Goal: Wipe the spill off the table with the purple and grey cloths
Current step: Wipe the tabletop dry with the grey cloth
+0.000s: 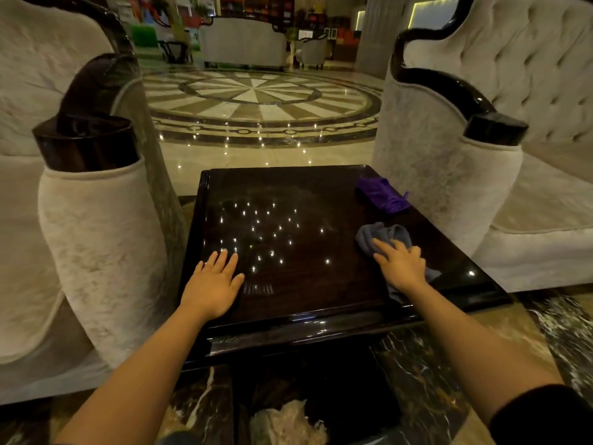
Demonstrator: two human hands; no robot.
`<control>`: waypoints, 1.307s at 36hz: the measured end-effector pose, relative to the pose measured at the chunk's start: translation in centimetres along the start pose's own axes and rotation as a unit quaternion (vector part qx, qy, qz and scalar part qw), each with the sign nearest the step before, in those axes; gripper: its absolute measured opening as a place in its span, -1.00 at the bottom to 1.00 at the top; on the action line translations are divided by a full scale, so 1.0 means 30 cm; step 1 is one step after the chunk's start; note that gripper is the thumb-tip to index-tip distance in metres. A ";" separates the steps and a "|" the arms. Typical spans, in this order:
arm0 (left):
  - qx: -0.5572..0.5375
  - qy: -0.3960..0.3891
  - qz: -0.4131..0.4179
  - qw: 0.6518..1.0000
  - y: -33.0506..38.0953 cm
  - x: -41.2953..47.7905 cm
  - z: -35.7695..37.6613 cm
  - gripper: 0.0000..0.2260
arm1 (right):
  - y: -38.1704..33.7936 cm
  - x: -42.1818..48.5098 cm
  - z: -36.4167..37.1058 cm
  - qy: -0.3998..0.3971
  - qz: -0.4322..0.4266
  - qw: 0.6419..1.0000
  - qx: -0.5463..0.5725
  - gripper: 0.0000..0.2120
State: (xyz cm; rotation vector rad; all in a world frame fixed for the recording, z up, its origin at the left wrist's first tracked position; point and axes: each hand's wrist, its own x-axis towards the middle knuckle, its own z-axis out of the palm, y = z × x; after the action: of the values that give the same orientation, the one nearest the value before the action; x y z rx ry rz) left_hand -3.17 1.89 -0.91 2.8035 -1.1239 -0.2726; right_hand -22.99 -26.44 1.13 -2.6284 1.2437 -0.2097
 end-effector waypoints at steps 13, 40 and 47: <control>0.009 -0.002 -0.007 1.000 0.014 -0.017 -0.017 -0.50 | -0.384 -0.361 0.122 -0.027 -0.259 0.965 0.037 -0.60; 0.062 0.039 -0.029 0.997 0.141 0.068 -0.130 -0.50 | 0.052 0.142 -0.237 0.151 -0.066 0.986 0.007 -0.58; 0.079 0.032 -0.029 0.996 0.106 0.084 -0.071 -0.47 | 0.209 0.232 -0.093 -0.095 -0.011 0.993 -0.073 -0.45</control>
State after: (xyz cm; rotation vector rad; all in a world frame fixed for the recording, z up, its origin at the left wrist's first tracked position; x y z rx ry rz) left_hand -3.09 -2.07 1.40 2.9618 -1.0976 -0.1013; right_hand -23.91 -36.09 2.40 -2.7089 1.2084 0.1299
